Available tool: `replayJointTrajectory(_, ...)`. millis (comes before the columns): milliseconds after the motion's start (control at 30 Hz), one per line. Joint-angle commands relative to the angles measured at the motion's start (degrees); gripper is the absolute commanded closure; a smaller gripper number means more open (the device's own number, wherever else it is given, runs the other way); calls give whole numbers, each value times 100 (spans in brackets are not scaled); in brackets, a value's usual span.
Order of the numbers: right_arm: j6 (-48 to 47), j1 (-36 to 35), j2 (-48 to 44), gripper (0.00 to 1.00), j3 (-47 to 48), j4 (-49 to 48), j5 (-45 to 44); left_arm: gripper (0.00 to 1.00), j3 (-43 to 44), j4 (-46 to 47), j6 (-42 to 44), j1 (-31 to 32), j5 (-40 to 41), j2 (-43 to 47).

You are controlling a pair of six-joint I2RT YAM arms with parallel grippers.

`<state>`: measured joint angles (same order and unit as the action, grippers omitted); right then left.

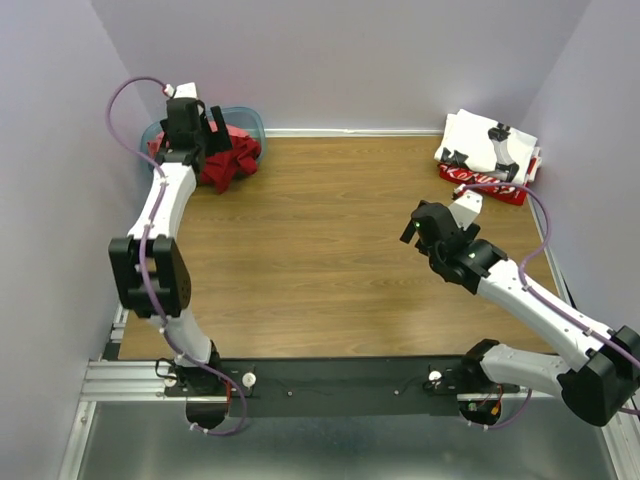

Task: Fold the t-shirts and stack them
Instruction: Grab the tshirt from the pile

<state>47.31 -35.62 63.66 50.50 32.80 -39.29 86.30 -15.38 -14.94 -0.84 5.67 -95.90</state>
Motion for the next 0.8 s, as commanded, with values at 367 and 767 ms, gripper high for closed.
replayJointTrajectory(367, 173, 37, -3, 0, -49, -36, -53, 5, 1433, -642, 228, -30, -242, -2187)
replayJointTrajectory(767, 16, 37, 147, 0, 83, -36, -62, 100, 1802, -852, 228, -30, -373, -1963)
